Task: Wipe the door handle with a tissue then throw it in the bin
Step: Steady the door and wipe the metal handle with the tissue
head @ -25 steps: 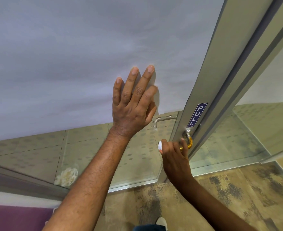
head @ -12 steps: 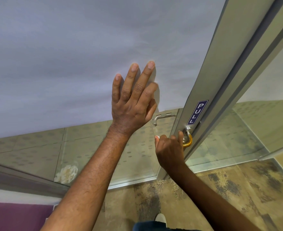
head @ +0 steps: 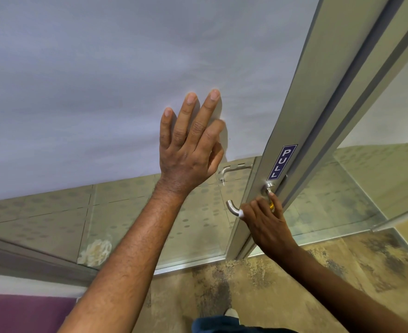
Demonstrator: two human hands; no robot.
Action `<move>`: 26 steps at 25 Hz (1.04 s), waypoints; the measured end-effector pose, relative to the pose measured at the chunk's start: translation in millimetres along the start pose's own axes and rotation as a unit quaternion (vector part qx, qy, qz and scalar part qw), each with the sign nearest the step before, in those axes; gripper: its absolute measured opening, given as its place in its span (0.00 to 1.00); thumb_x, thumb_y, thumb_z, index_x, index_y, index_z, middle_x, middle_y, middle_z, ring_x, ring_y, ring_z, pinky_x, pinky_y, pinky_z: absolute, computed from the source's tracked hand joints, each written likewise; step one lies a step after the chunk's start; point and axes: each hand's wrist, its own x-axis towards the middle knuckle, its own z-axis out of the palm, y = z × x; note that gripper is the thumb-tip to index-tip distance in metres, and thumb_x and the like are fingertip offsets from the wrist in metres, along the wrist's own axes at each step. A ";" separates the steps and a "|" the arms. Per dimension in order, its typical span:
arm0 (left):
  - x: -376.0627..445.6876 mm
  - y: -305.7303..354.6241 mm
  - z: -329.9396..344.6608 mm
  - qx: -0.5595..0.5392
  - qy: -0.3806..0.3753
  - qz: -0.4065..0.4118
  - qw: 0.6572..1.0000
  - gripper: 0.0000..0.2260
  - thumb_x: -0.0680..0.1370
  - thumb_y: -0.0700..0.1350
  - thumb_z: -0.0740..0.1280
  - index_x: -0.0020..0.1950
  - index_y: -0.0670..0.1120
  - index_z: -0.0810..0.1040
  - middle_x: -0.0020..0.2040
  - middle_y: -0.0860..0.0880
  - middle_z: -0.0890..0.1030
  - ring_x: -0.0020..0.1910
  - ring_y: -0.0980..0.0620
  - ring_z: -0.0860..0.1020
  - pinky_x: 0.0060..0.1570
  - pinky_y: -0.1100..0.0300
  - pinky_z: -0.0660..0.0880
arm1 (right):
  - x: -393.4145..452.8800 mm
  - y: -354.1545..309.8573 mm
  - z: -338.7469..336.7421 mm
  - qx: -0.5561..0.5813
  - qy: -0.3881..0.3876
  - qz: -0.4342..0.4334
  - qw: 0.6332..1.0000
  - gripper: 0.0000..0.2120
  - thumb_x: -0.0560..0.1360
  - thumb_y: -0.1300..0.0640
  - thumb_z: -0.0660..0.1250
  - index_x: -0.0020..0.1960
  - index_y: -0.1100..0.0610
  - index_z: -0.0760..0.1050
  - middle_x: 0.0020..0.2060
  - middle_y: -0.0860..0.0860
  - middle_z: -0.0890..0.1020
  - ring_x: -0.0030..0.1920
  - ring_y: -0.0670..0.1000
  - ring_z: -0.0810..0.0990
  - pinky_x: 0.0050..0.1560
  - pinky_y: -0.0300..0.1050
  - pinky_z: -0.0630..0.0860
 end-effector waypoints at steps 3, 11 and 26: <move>0.8 -0.6 -0.3 -0.001 -0.001 0.001 1.000 0.12 0.77 0.42 0.69 0.60 0.49 0.76 0.80 0.47 0.69 0.81 0.42 0.60 0.86 0.45 0.45 | 10.4 -11.3 0.5 0.030 0.036 -0.027 0.999 0.04 0.83 0.57 0.63 0.56 0.57 0.71 0.44 0.55 0.78 0.47 0.57 0.79 0.73 0.67 0.66; 0.1 -0.4 -1.2 -0.002 -0.010 -0.002 1.000 0.11 0.77 0.42 0.69 0.60 0.49 0.76 0.80 0.47 0.67 0.82 0.42 0.59 0.86 0.45 0.44 | 55.8 -67.9 -1.7 0.018 -0.015 0.175 0.984 0.14 0.84 0.52 0.62 0.46 0.60 0.77 0.33 0.55 0.79 0.39 0.56 0.79 0.70 0.65 0.68; -0.7 -0.1 -0.3 0.002 -0.009 -0.006 1.000 0.11 0.78 0.43 0.68 0.60 0.50 0.76 0.82 0.49 0.65 0.87 0.49 0.49 0.87 0.46 0.45 | -4.6 26.8 2.8 -0.038 0.050 -0.052 0.997 0.15 0.73 0.68 0.70 0.57 0.56 0.81 0.49 0.54 0.82 0.57 0.59 0.83 0.73 0.61 0.64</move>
